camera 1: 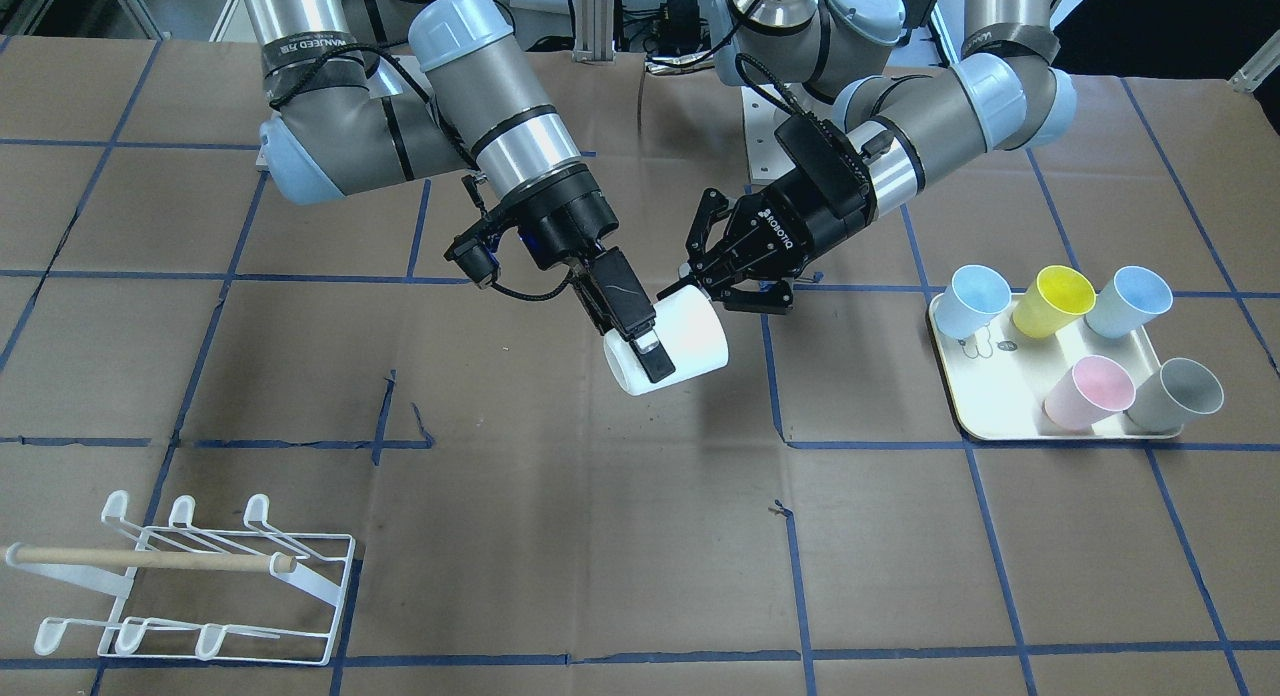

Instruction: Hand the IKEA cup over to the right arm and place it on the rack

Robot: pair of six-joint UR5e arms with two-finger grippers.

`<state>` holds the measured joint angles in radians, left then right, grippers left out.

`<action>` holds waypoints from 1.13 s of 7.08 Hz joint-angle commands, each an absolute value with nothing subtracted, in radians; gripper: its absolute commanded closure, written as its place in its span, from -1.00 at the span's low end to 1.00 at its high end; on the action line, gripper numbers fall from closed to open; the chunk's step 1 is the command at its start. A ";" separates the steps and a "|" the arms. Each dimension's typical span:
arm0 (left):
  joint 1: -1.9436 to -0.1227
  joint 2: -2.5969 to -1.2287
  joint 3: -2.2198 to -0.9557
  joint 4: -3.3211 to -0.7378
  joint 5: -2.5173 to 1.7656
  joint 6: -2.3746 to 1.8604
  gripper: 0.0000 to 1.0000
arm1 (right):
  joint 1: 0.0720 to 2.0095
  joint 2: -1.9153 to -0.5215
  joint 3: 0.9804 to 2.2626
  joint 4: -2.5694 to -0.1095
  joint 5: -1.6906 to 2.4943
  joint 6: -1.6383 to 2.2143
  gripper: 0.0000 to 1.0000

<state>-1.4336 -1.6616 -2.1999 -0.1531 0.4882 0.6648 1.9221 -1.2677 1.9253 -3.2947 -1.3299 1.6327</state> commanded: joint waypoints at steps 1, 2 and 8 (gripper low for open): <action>-1.434 -1.660 -2.200 -0.153 0.488 0.664 0.94 | 1.922 -1.270 1.927 -3.295 -1.328 1.629 -0.32; -1.436 -1.660 -2.200 -0.153 0.488 0.657 0.94 | 1.922 -1.270 1.928 -3.295 -1.327 1.629 -0.22; -1.436 -1.657 -2.194 -0.153 0.494 0.624 -0.97 | 1.922 -1.272 1.930 -3.297 -1.328 1.623 0.18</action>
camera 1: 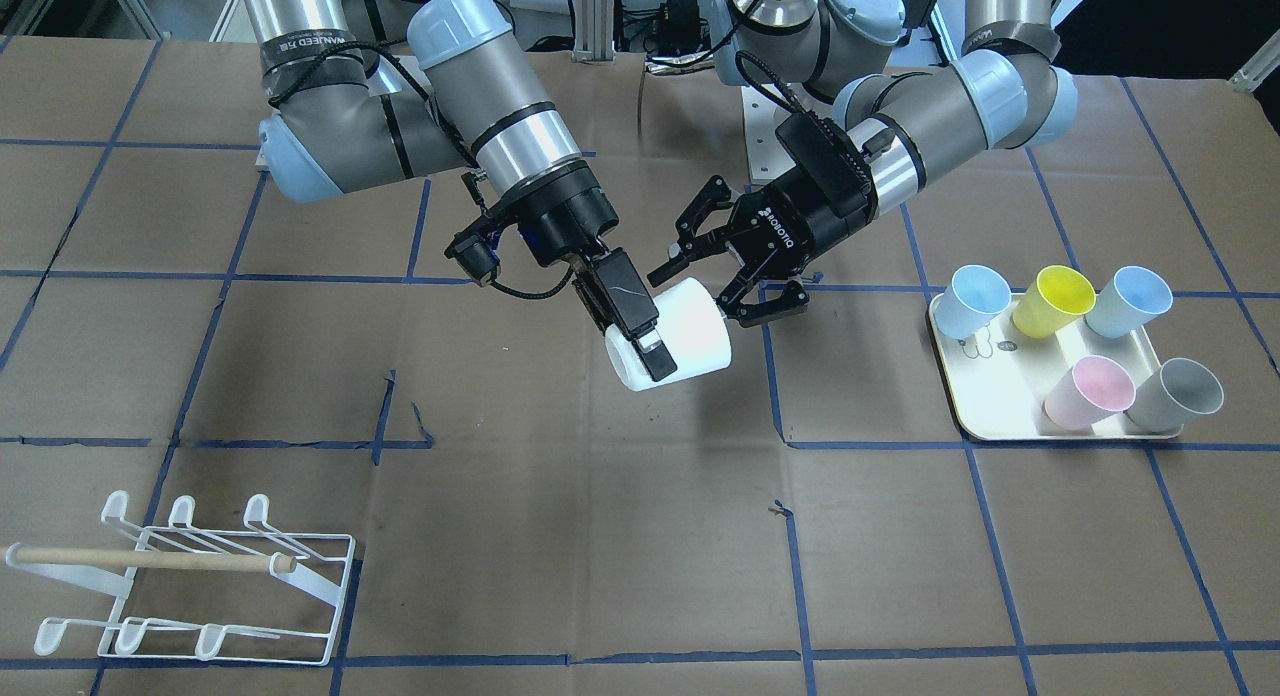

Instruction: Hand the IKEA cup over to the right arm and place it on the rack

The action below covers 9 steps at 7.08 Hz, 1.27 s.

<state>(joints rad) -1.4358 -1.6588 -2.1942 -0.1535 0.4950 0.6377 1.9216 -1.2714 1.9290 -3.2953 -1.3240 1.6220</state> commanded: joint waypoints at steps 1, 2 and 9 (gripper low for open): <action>-1.436 -1.649 -2.194 -0.155 0.495 0.623 -0.98 | 1.922 -1.272 1.930 -3.295 -1.328 1.626 0.17; -1.433 -1.628 -2.195 -0.155 0.499 0.621 -0.98 | 1.922 -1.272 1.928 -3.297 -1.328 1.628 0.18; -1.227 -1.615 -2.163 -0.186 0.908 0.377 -0.97 | 1.772 -1.266 1.890 -3.292 -1.416 1.434 0.55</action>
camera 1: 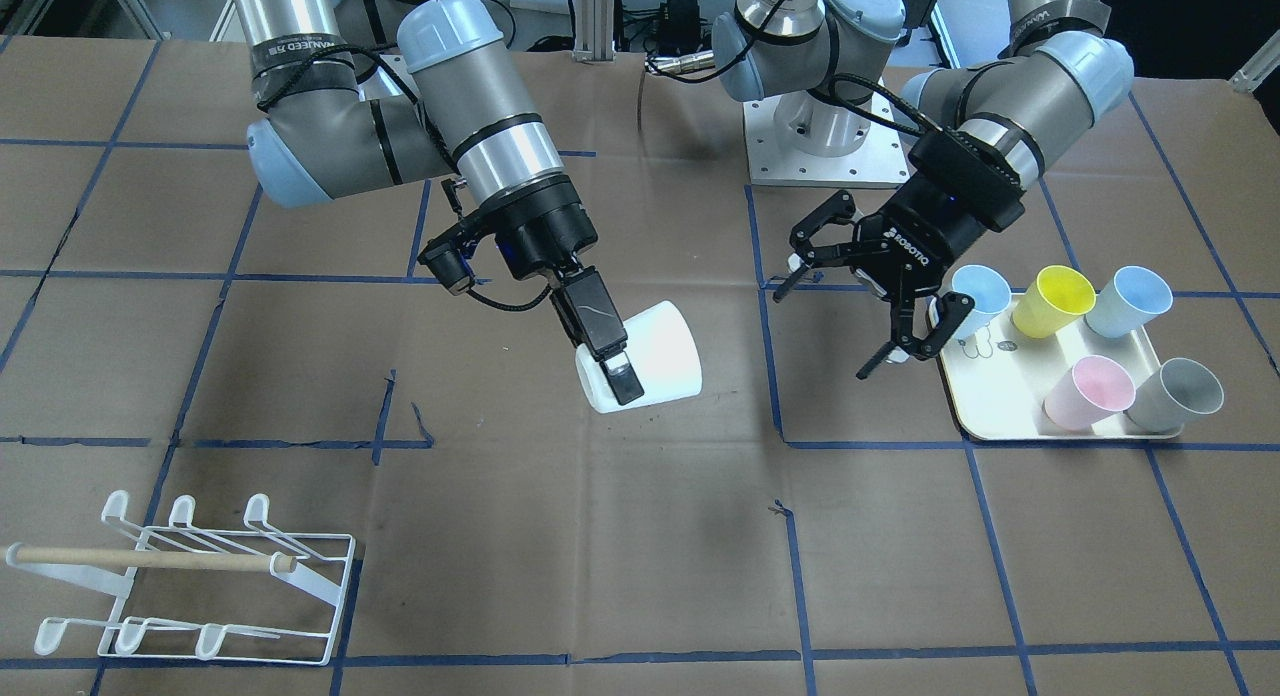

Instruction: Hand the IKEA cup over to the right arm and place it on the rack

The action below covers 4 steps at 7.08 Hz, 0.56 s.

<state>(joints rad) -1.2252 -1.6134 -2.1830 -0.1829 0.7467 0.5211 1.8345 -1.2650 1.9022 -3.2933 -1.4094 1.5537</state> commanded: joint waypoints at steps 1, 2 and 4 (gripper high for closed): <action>-1.236 -1.623 -2.136 -0.196 1.019 0.315 -0.97 | 1.717 -1.267 1.888 -3.290 -1.414 1.258 0.56; -1.287 -1.615 -2.106 -0.287 1.158 0.240 -0.97 | 1.656 -1.267 1.890 -3.287 -1.419 1.077 0.56; -1.438 -1.612 -1.941 -0.622 1.439 0.113 -0.98 | 1.562 -1.259 1.888 -3.284 -1.417 0.848 0.81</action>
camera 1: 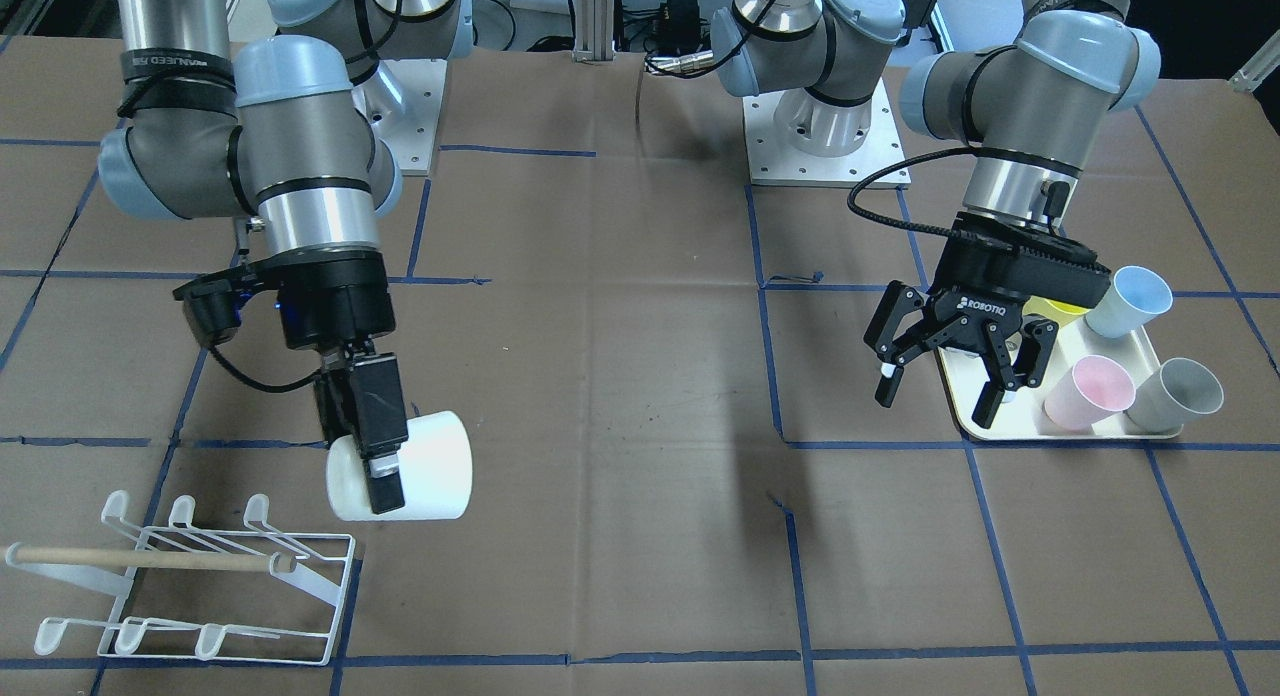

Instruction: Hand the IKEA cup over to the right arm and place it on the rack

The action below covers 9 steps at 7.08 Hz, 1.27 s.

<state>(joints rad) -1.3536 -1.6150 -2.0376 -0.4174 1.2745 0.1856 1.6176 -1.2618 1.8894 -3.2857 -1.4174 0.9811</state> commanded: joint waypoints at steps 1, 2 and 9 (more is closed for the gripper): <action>-1.494 -1.611 -1.821 -0.875 1.513 0.076 -0.98 | 1.513 -1.256 1.888 -3.286 -1.417 0.687 0.81; -1.514 -1.612 -1.695 -1.131 1.528 0.033 -0.98 | 1.479 -1.241 1.867 -3.287 -1.417 0.535 0.81; -1.482 -1.445 -1.640 -1.603 1.588 0.032 -0.98 | 1.447 -1.000 1.720 -3.531 -1.414 0.106 0.82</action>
